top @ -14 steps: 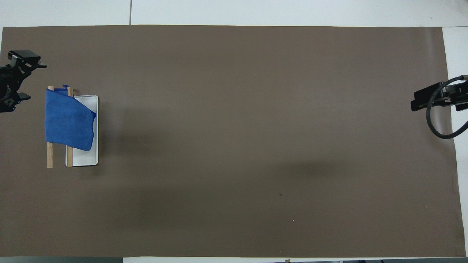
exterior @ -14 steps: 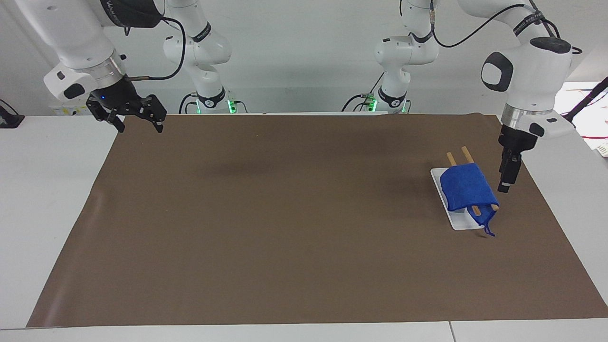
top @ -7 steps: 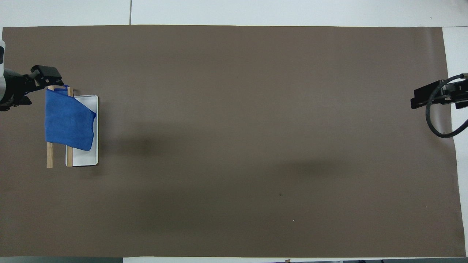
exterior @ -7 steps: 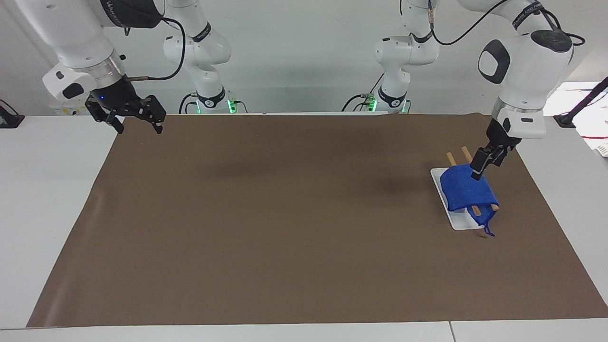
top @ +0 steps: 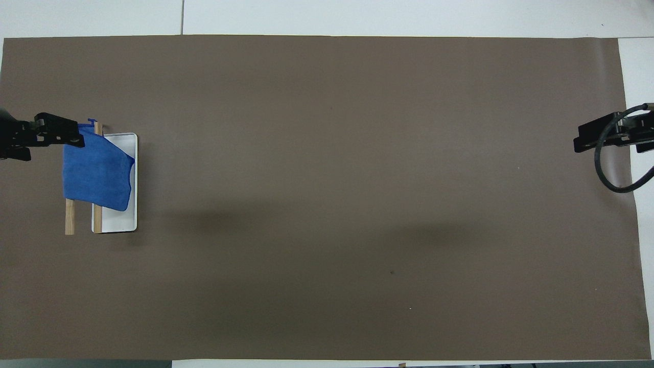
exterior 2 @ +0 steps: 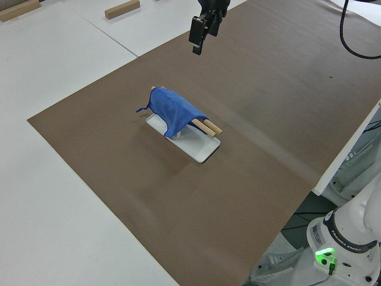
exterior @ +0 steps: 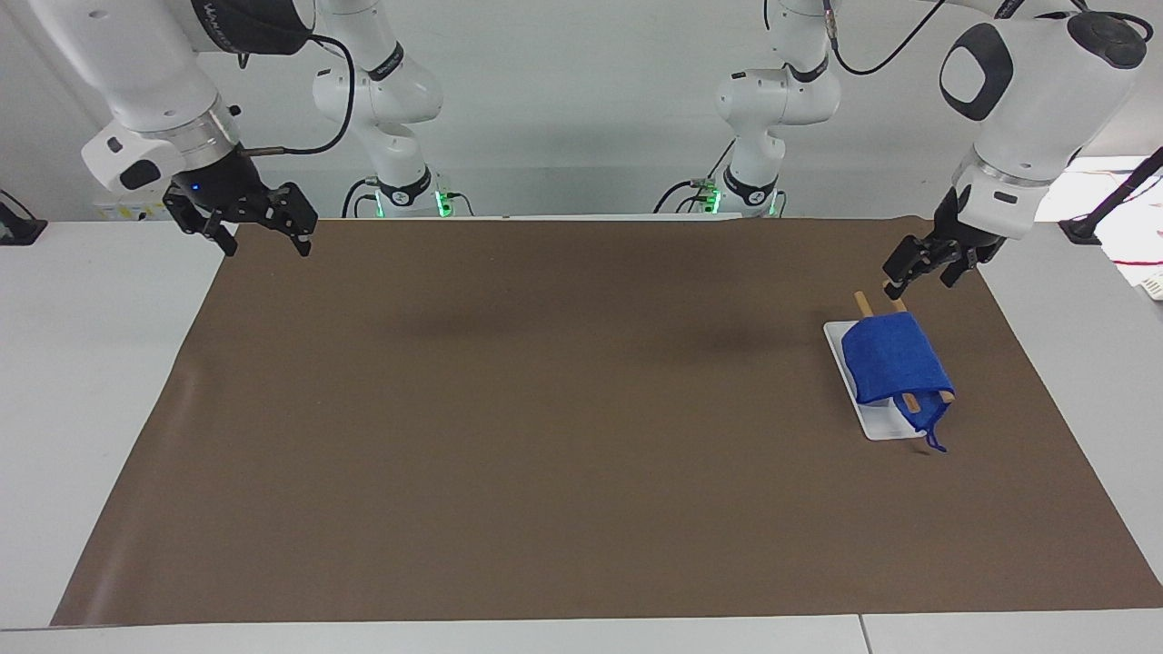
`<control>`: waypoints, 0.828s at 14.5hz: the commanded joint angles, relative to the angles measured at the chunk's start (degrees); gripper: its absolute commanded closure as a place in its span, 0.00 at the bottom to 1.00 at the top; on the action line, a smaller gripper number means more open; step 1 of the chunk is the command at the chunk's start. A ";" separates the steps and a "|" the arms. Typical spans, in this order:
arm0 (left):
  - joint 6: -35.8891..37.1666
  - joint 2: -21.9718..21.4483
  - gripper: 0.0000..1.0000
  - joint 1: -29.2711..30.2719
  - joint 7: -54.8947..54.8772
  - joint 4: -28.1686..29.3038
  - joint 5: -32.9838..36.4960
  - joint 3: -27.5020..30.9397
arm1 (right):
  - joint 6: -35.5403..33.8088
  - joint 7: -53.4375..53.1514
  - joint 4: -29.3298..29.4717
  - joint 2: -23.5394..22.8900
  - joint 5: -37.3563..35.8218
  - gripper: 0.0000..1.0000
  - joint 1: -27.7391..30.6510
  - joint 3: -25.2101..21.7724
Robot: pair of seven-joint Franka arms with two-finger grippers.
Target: Right arm passes towel to left arm to hang
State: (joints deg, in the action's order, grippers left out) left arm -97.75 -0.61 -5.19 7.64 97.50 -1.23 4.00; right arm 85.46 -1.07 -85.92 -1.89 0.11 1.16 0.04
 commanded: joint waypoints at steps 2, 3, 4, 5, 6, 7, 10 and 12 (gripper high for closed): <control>7.57 -1.85 0.00 -0.09 -8.07 0.06 -0.26 0.65 | 0.76 -0.78 -1.97 1.54 0.33 0.00 0.60 0.40; 7.75 -1.94 0.00 0.00 -8.08 0.24 -0.26 0.65 | 0.76 -0.78 -1.97 1.54 0.33 0.00 0.68 0.40; 7.49 -1.94 0.00 -0.17 -7.90 0.32 -0.26 0.65 | 0.76 -0.78 -1.97 1.54 0.33 0.00 0.68 0.40; 6.71 -1.85 0.00 -0.35 -7.73 0.32 -0.26 0.65 | 0.76 -0.78 -1.97 1.54 0.33 0.00 0.68 0.40; 5.83 -1.50 0.00 -0.43 -7.73 -0.11 0.18 0.74 | 0.76 -0.78 -1.97 1.54 0.33 0.00 0.68 0.40; 4.34 -1.33 0.00 -0.52 -7.73 -0.20 0.35 0.65 | 0.76 -0.78 -1.97 1.54 0.42 0.00 0.60 0.40; 1.52 -0.97 0.00 -0.52 -8.43 -0.29 0.97 0.65 | 0.76 -0.78 -1.97 1.54 0.33 0.00 0.68 0.40; 0.55 -0.80 0.00 -0.70 -10.70 -0.38 1.67 0.48 | 0.76 -0.78 -1.97 1.54 0.33 0.00 0.68 0.40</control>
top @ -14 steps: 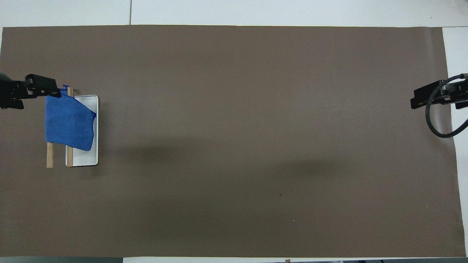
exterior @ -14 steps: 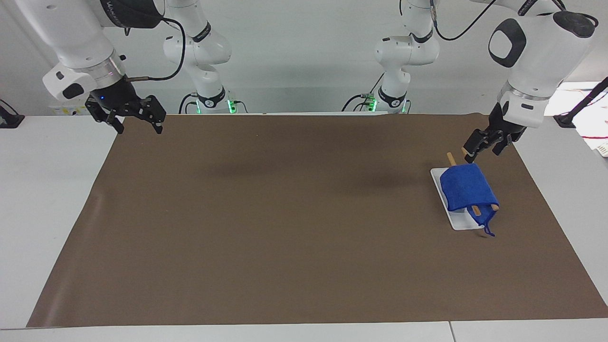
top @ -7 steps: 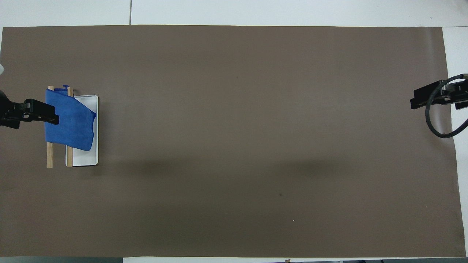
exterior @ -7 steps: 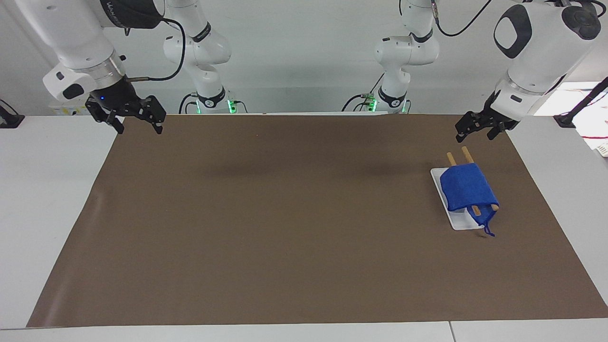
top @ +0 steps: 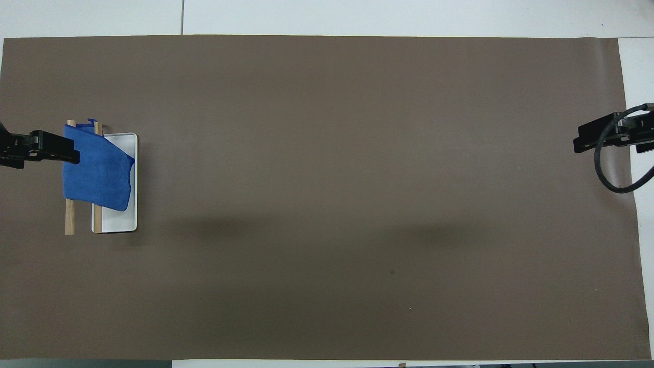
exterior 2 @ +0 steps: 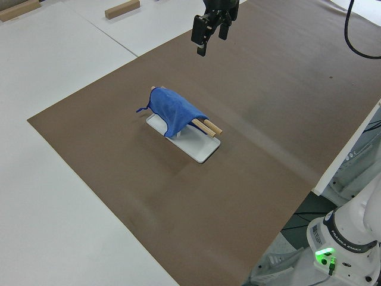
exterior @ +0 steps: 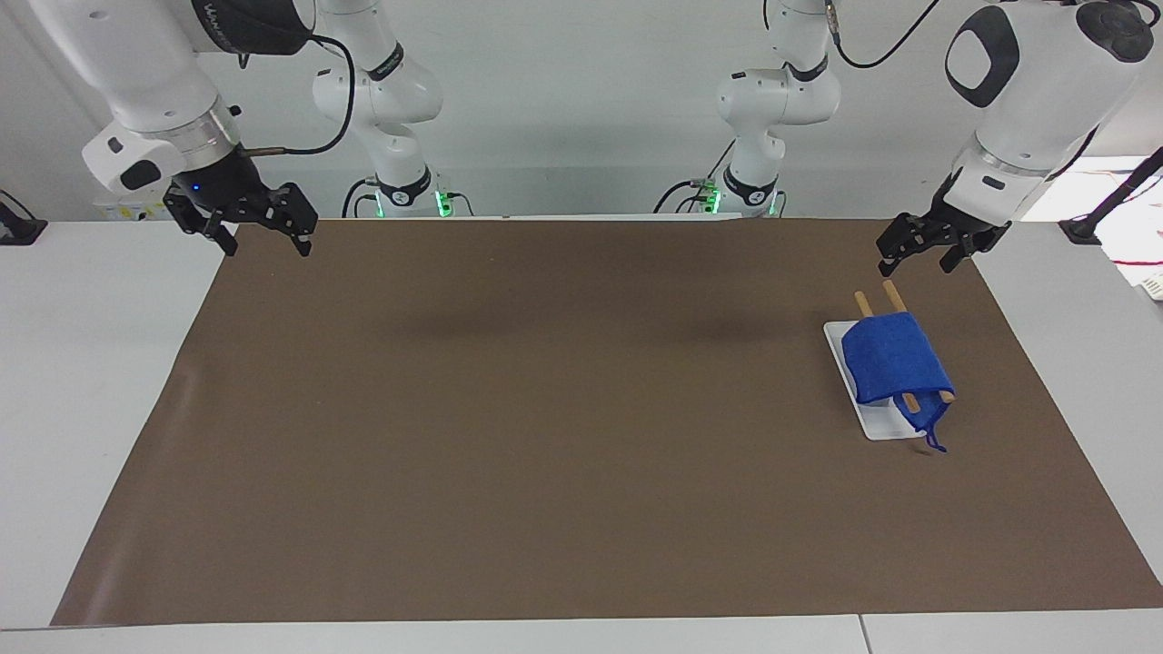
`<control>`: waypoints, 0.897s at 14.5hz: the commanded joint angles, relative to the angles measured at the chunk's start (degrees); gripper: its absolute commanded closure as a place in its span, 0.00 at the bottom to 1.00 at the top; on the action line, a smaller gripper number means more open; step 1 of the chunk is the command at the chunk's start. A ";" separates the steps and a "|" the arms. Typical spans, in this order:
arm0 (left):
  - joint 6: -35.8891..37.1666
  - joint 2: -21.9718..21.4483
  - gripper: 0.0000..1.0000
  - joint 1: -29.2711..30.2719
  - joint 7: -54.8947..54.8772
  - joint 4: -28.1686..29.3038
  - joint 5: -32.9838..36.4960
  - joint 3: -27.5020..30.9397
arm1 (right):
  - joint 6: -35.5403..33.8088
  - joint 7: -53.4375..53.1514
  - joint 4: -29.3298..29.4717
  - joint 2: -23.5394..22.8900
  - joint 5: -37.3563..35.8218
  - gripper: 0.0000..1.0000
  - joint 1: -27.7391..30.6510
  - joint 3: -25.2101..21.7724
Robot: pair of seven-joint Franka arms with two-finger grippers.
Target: Right arm passes towel to left arm to hang
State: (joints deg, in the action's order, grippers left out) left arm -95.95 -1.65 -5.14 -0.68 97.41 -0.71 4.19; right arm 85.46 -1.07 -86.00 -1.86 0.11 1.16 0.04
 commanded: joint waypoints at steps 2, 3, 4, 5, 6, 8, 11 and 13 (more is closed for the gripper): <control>-1.17 0.15 0.00 -1.01 -5.72 -0.21 1.41 0.21 | 0.84 -0.95 -1.89 1.51 0.33 0.00 0.60 0.31; -0.91 0.07 0.00 -1.28 -6.61 -0.12 1.42 0.21 | 0.93 -0.87 -1.89 1.51 0.33 0.00 0.86 0.31; -0.91 0.07 0.00 -1.45 -6.70 -0.12 1.42 0.21 | 1.37 -0.87 -1.89 1.51 0.24 0.00 0.77 0.22; -0.73 0.07 0.00 -1.45 -6.35 -0.03 1.33 0.21 | 2.16 -0.52 -1.89 1.42 -0.28 0.00 0.68 0.22; -0.56 -0.11 0.00 -1.45 -6.18 0.14 1.33 0.21 | 3.38 -0.51 -1.89 1.42 -0.63 0.00 0.34 0.22; -0.56 -0.20 0.00 -1.45 -5.56 0.23 1.33 0.21 | 3.92 -0.51 -2.16 1.42 -0.81 0.00 0.24 0.22; -0.56 -0.37 0.00 -1.45 -2.40 0.41 1.24 0.12 | 4.01 -0.25 -2.16 1.42 -0.99 0.00 0.16 0.22; -0.29 -0.46 0.00 -1.45 -2.13 0.58 1.24 0.12 | 3.22 0.45 -1.46 1.16 -2.38 0.00 -0.02 0.22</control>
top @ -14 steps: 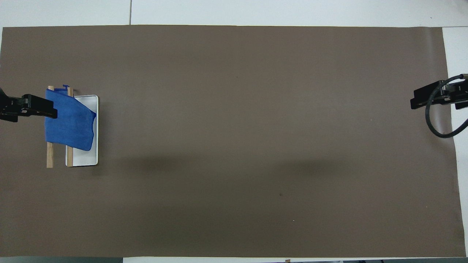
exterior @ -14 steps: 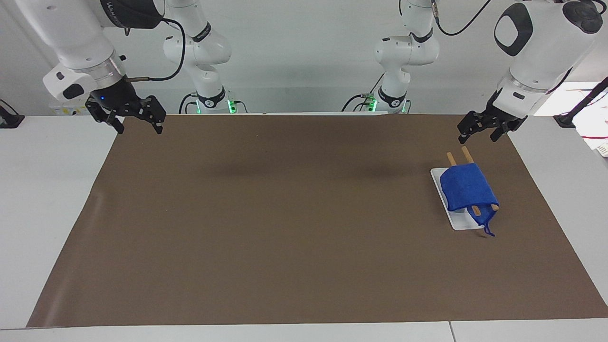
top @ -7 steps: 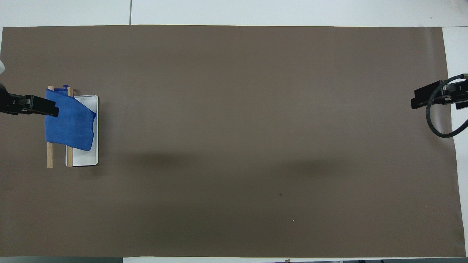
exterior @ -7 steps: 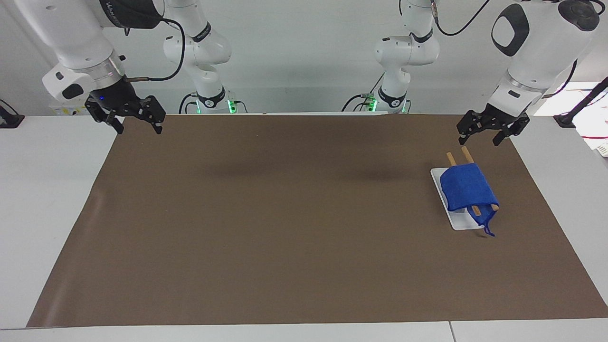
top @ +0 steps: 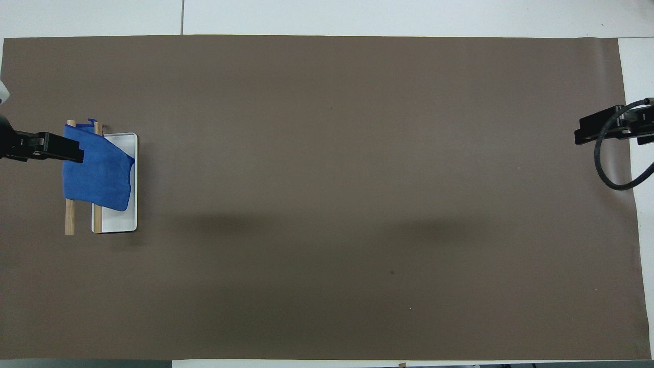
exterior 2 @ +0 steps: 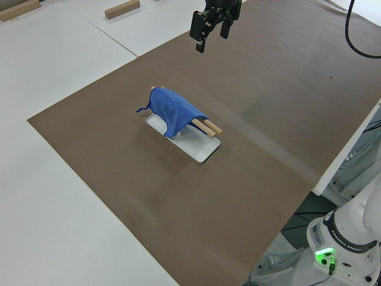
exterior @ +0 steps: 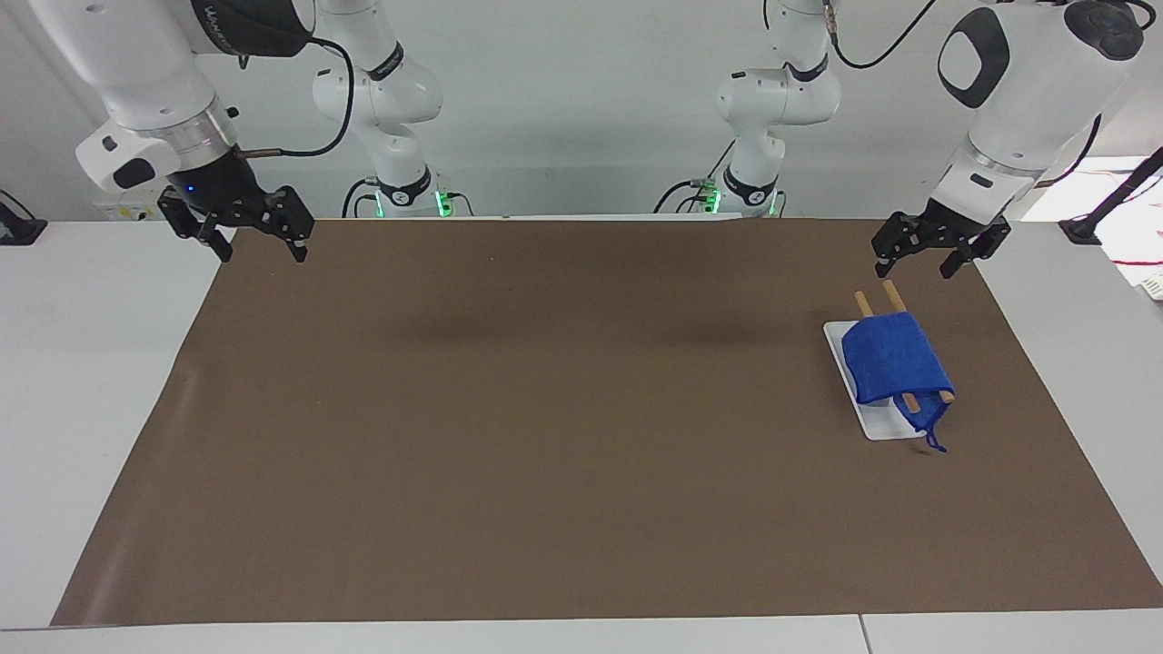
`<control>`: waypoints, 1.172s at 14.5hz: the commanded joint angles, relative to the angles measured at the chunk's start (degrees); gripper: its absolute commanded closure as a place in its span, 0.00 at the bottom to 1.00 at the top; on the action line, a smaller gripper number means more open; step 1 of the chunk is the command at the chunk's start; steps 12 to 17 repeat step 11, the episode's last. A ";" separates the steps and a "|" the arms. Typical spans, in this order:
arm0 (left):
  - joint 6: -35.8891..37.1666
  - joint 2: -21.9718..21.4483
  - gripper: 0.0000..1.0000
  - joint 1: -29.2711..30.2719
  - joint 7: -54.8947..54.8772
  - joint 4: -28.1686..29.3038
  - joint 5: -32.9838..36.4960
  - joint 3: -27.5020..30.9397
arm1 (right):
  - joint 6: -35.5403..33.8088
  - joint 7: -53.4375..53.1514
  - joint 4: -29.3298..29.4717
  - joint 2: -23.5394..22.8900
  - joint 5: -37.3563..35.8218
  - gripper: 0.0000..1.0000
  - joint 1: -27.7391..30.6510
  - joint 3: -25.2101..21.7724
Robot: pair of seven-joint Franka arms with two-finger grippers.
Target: Right arm passes towel to left arm to hang
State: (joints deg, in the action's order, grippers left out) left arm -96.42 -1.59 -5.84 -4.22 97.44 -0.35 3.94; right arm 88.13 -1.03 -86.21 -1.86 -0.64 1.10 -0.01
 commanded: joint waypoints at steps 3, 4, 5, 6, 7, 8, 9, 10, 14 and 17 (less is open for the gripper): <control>0.18 -0.61 0.00 -0.75 1.24 0.74 0.87 0.37 | 0.64 0.16 -1.33 1.15 -1.38 0.00 -0.04 0.53; -0.34 -0.52 0.00 -0.67 1.23 0.74 0.87 0.37 | 0.47 0.07 -1.42 1.24 -1.03 0.00 -0.04 0.62; -0.17 -0.52 0.00 -0.40 1.23 0.74 0.87 0.45 | 0.55 -0.02 -1.60 1.33 -0.86 0.00 -0.04 0.62; 0.00 -0.52 0.00 -0.14 1.23 0.74 0.87 0.46 | 0.73 -0.02 -1.60 1.33 -0.85 0.00 -0.04 0.62; 0.01 -0.52 0.00 0.04 1.23 0.74 0.87 0.54 | 0.73 -0.11 -1.60 1.33 -0.85 0.00 0.04 0.62; -0.08 -0.52 0.00 0.04 1.23 0.74 0.87 0.54 | 0.64 -0.02 -1.68 1.33 -0.85 0.00 0.05 0.62; 0.01 -0.52 0.00 0.04 1.23 0.65 0.87 0.54 | 0.56 -0.02 -1.69 1.33 -0.85 0.00 0.05 0.62; 0.01 -0.52 0.00 0.04 1.23 0.73 0.87 0.54 | 0.38 0.07 -1.86 1.42 -0.77 0.00 0.05 0.62; 0.01 -0.52 0.00 -0.05 1.23 0.74 0.87 0.54 | 0.38 -0.02 -1.95 1.50 -0.85 0.00 0.05 0.62; 0.01 -0.52 0.00 -0.05 1.23 0.74 0.87 0.54 | 0.38 -0.02 -1.95 1.50 -0.85 0.00 0.05 0.62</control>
